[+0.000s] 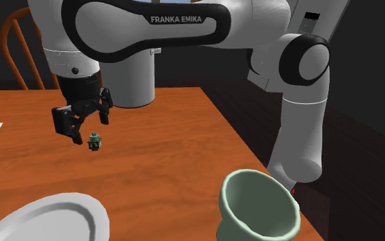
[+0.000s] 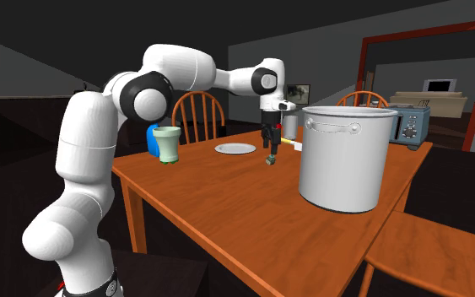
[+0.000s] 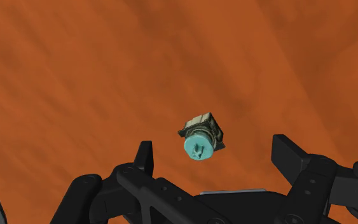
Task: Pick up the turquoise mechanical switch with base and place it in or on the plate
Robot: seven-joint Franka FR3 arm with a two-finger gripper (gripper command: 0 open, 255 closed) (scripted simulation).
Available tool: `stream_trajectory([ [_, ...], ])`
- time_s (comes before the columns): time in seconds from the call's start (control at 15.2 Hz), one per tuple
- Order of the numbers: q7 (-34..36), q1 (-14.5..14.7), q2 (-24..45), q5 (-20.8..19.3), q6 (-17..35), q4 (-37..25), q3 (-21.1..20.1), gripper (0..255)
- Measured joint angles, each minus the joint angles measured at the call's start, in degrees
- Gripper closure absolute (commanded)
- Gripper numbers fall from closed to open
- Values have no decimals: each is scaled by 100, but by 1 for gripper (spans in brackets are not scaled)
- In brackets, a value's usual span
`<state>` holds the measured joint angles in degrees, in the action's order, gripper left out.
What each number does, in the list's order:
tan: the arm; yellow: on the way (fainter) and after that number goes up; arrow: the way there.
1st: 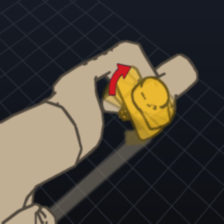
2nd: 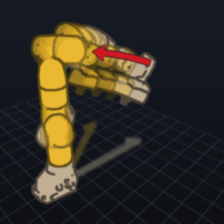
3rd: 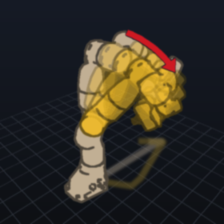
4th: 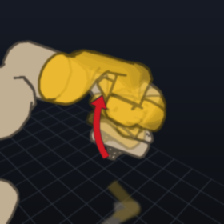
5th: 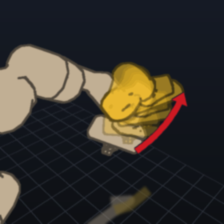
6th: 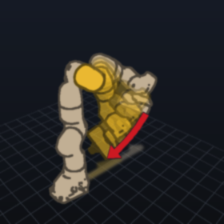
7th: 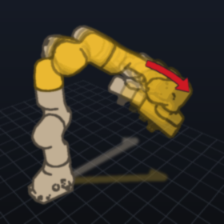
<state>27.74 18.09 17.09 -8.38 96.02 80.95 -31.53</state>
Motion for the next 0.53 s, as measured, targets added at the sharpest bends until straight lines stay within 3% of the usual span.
stream_trajectory([
  [0.53, 36, -13, 22, -18, 410, 394, 8, 0],
])
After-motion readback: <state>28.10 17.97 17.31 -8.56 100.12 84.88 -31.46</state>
